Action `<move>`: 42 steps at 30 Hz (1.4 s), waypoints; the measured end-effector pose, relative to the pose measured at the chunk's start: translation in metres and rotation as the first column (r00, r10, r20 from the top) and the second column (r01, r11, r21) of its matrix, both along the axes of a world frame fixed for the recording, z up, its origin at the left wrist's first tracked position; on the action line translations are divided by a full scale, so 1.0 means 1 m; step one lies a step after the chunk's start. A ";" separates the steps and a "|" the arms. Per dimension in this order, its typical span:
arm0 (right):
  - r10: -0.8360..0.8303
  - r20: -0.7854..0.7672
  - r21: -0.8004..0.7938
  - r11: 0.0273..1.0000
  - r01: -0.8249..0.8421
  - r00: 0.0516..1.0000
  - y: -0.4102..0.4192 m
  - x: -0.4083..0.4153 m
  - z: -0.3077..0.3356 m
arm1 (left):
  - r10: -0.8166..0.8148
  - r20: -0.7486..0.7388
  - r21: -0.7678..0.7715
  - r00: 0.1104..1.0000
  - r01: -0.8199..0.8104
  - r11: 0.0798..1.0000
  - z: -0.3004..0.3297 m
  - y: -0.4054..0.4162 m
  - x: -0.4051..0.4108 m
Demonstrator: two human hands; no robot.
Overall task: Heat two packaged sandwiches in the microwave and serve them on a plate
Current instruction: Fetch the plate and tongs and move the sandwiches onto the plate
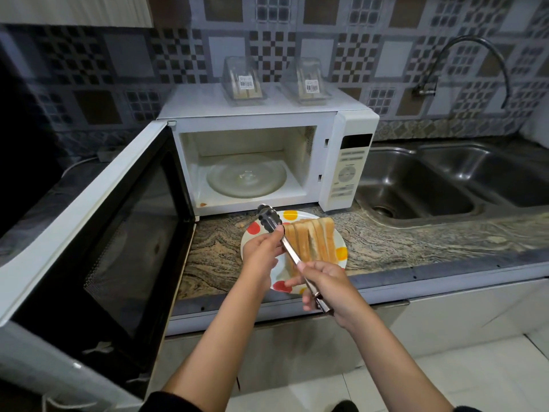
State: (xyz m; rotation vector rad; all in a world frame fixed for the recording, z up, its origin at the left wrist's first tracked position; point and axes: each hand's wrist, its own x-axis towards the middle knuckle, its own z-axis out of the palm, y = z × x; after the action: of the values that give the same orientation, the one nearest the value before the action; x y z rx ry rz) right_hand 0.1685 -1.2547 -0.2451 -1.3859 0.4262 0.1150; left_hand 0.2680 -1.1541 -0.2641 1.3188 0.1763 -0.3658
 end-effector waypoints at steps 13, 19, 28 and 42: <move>0.055 -0.043 -0.097 0.994 -0.059 0.998 -0.029 -0.013 -0.011 | 0.151 -0.008 -0.101 0.989 -0.151 0.983 0.006 0.027 0.004; 0.006 -0.016 -0.243 0.970 -0.010 1.000 -0.022 -0.005 -0.012 | 0.103 0.010 -0.127 0.995 -0.101 0.987 0.006 0.031 -0.006; 0.004 0.067 -0.309 0.951 0.017 0.998 -0.006 0.010 -0.011 | -0.004 0.054 -0.053 0.999 0.007 0.999 0.001 0.027 -0.014; 0.033 0.162 -0.395 0.918 0.035 0.986 0.014 0.025 -0.008 | -0.085 0.115 0.123 0.990 0.070 0.990 0.000 0.035 -0.008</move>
State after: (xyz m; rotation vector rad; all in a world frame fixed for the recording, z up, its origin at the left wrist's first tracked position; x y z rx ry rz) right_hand 0.1936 -1.2408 -0.2529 -1.7812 0.3201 -0.0948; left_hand 0.2597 -1.1189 -0.2646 1.4642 0.0460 -0.3445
